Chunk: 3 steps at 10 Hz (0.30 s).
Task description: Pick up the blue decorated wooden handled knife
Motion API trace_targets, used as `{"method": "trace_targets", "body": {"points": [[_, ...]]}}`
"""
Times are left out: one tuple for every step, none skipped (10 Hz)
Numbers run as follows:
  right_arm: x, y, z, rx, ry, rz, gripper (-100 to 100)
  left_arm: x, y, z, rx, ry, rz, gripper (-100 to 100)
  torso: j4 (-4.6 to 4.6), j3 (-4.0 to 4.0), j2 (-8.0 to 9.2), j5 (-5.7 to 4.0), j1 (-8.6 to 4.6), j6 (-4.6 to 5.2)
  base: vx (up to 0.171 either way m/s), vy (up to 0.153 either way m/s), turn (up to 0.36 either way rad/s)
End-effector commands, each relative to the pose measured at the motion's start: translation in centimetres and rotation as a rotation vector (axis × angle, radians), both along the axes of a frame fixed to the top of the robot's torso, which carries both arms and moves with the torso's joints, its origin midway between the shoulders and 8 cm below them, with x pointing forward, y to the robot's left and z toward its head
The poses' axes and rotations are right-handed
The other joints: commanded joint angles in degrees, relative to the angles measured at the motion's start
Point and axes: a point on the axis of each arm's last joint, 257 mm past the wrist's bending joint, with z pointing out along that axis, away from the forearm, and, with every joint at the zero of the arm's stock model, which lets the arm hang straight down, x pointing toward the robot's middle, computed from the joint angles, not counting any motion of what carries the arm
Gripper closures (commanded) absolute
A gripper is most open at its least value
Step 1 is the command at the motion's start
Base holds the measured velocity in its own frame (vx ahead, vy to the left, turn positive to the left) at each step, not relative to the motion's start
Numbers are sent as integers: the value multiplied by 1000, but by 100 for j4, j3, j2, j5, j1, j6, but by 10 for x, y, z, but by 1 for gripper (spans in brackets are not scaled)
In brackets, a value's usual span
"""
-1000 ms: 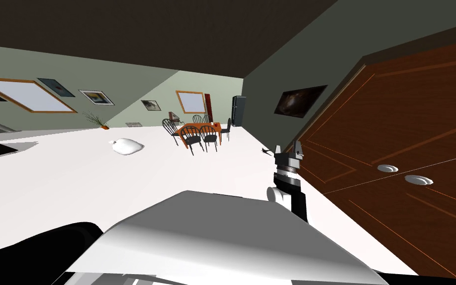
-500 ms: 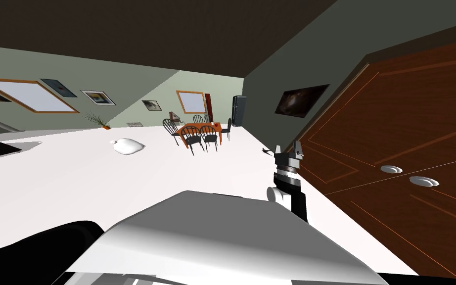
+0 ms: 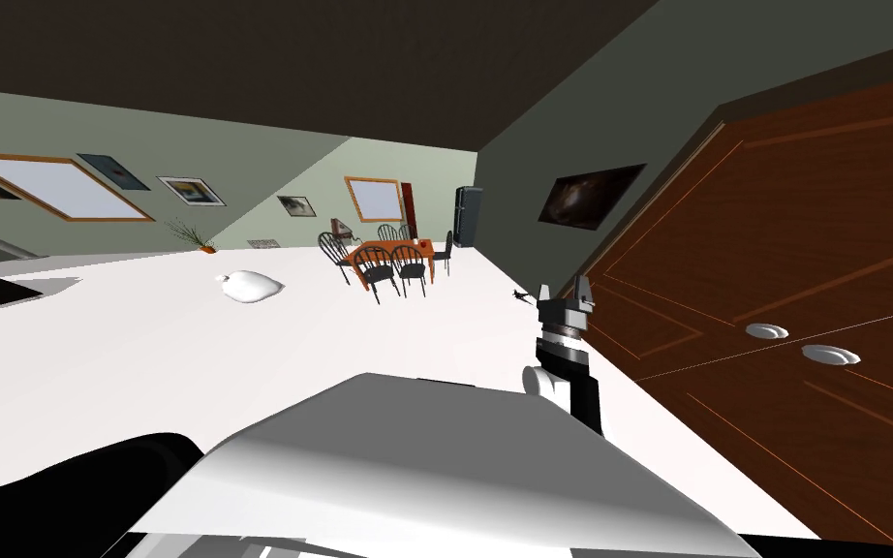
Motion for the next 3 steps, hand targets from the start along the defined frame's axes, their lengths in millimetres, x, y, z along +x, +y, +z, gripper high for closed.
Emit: {"method": "trace_targets", "body": {"points": [[0, 0, 0, 0, 0, 0, 0, 3, 5, 10, 0, -3, -2, 100, 0, 0, 0, 0, 0, 0, -18, -4, -26], [0, 0, 0, 0, 0, 0, 0, 1, 3, 7, 0, -2, 0, 100, 1, 1, 1, 1, -1, -1, 0, 0, 0], [0, 0, 0, 0, 0, 0, 0, 1, 3, 7, 0, -2, 0, 0, 3, 2, 0, 4, -2, -2, 0, 0, 0]]}}
